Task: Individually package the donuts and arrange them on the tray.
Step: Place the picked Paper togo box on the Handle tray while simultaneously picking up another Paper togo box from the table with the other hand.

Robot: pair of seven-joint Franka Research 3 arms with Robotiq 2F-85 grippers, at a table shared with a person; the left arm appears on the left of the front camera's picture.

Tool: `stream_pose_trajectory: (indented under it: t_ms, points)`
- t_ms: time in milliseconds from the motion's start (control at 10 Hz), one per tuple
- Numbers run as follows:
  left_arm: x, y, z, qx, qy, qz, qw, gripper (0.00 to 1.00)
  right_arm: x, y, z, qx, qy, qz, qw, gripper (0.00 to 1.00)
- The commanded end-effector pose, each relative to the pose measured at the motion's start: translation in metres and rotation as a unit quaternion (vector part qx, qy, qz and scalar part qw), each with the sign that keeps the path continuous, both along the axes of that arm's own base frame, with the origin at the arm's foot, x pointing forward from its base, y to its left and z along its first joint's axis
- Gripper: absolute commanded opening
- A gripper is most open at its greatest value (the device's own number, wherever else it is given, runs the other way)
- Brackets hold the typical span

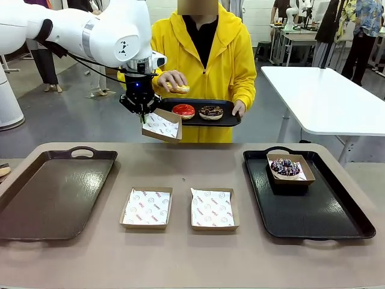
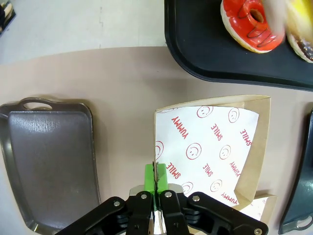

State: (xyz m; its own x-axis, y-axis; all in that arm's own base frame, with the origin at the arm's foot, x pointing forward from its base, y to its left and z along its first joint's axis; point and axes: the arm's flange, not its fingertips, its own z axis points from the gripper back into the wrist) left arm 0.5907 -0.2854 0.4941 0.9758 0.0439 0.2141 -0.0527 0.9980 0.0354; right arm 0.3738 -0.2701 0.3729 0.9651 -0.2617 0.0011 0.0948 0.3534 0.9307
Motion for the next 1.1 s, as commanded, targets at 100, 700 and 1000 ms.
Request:
stream_pose_trajectory:
  t_ms: [100,700,1000]
  points:
    - [-0.0032,0.001,0.0023,0.0,-0.002,-0.002,1.0,0.0,-0.0001,-0.0001,0.0008,0.005,0.002,0.002,1.0,1.0]
    - [-0.0032,0.001,0.0023,0.0,-0.002,-0.002,1.0,0.0,-0.0001,-0.0001,0.0008,0.005,0.002,0.002,1.0,1.0]
    - [-0.0032,0.001,0.0023,0.0,-0.002,-0.002,1.0,0.0,-0.0001,-0.0001,0.0008,0.005,0.002,0.002,1.0,1.0]
